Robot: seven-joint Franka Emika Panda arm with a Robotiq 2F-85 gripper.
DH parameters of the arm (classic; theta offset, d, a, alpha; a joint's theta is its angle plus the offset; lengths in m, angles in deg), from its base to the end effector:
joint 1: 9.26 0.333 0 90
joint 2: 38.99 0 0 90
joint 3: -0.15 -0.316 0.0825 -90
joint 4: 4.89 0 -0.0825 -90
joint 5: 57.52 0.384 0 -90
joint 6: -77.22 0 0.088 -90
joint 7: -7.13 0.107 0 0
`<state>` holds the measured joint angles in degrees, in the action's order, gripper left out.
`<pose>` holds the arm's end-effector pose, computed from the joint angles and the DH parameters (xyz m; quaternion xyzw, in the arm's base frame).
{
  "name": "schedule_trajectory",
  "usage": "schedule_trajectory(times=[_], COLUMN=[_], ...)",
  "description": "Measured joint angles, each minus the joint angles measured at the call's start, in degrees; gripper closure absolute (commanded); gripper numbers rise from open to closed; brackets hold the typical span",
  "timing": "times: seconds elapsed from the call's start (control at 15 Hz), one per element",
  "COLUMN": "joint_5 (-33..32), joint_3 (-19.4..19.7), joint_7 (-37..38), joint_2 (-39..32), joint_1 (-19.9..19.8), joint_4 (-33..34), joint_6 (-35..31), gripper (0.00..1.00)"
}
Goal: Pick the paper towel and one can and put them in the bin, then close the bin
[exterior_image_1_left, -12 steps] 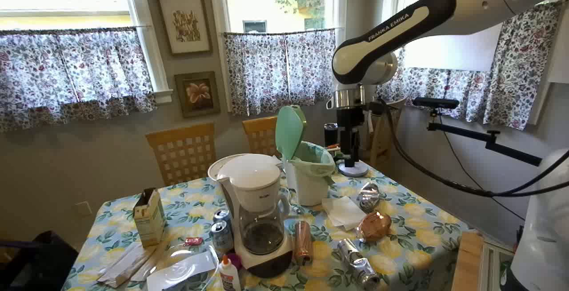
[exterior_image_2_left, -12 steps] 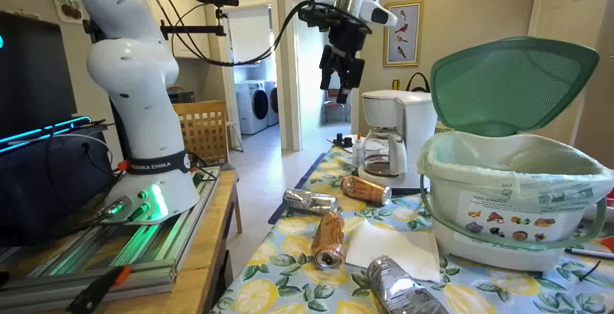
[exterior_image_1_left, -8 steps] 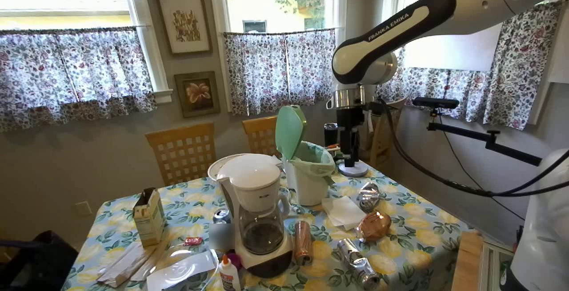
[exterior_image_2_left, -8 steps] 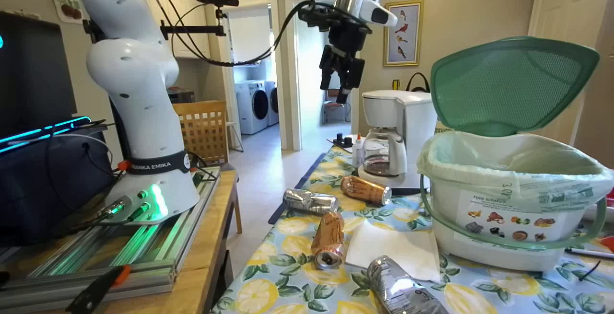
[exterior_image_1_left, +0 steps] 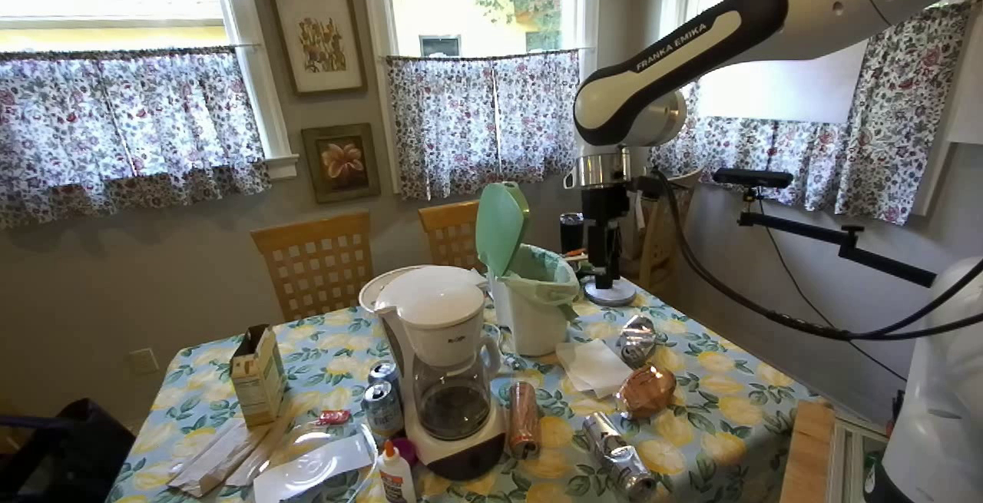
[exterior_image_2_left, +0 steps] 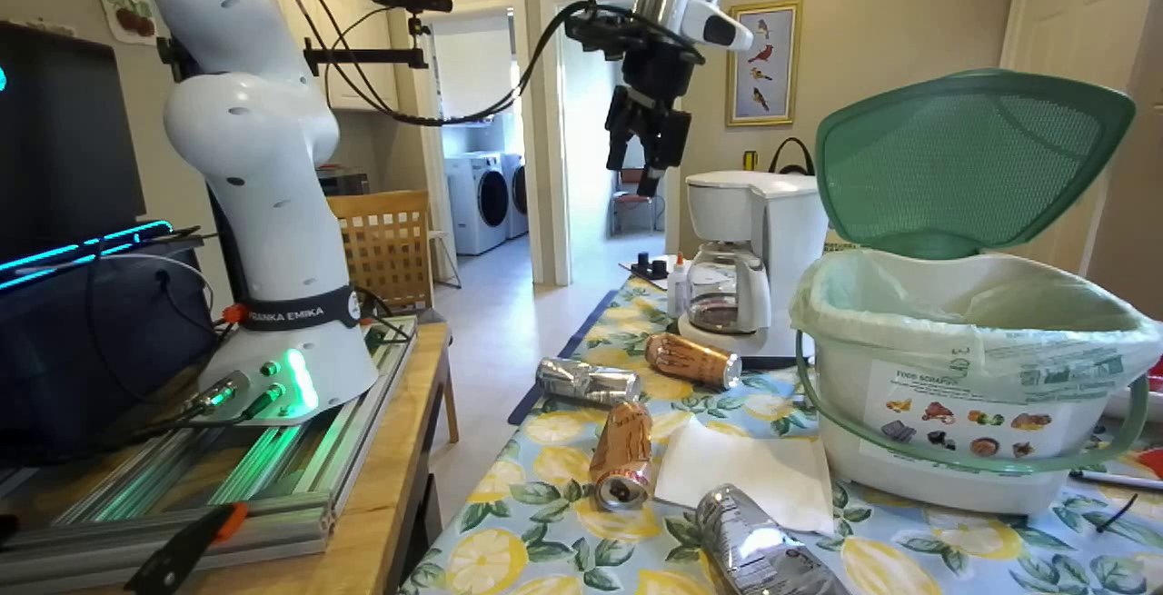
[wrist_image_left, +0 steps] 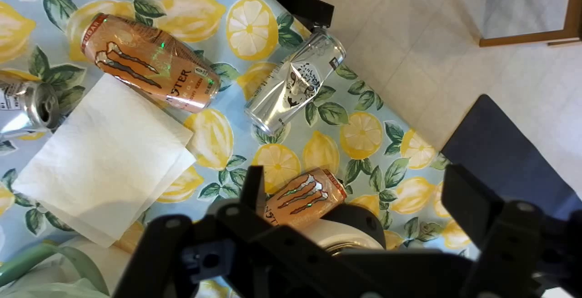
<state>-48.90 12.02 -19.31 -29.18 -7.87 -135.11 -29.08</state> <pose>0.4545 -0.0735 0.4095 -0.9822 -0.1111 0.0912 0.1212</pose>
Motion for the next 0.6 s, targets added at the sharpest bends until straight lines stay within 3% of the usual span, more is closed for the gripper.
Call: schedule_trajectory(times=[0.27,0.6], joint_5=[0.0,0.0], joint_3=[-0.9,-1.1], joint_7=[2.4,8.6], joint_2=[-0.3,-4.9], joint_1=[-1.3,-3.9], joint_4=[0.0,-0.2], joint_6=[-2.0,-13.8], gripper=[0.00,0.00])
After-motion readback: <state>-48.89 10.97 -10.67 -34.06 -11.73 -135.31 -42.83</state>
